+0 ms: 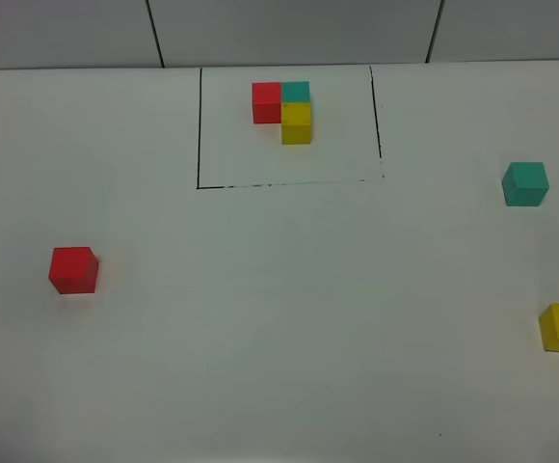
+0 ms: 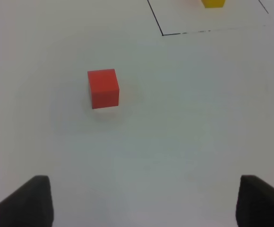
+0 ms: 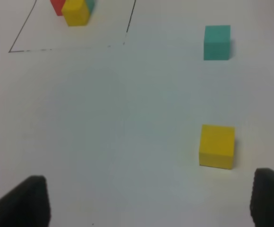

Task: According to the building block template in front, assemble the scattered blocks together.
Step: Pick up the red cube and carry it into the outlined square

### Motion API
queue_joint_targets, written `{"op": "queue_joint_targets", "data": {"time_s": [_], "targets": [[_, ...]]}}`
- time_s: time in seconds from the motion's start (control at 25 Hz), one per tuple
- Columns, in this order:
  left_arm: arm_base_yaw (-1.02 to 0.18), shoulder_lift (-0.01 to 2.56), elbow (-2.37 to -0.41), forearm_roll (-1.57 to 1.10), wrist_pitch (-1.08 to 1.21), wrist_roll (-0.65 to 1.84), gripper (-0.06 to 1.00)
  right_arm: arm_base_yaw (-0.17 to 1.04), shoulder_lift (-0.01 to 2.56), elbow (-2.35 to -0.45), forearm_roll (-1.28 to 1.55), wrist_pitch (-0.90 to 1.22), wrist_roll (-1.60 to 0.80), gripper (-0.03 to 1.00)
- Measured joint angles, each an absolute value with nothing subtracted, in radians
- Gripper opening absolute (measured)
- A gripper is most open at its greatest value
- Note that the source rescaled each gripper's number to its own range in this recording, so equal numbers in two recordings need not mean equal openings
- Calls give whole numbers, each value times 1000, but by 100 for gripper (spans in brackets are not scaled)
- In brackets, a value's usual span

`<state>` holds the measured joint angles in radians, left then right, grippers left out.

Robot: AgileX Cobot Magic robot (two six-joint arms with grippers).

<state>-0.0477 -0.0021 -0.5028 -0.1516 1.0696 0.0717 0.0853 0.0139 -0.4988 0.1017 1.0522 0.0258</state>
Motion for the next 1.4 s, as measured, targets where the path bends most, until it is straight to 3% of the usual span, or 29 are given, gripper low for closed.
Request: {"op": "queue_joint_targets", "data": {"time_s": [0.56,0.76,0.84,0.96,1.4], "targets": [[-48,-2,-503,-151,1067,72,69,85,14,-499,103,1052,26,76],[-48,42,-535,-149,1026,72,84,85,14,-499,103,1052,26,76],[-48,98,-548,-136,1005,72,93,85,14,-499,103,1052,26,76],[-48,217,-566,-128,952,72,99,85,14,-499,103,1052,26,76],[-48,785,-714,-109,851,55,100,85,14,-499,103,1052,26,76]]}}
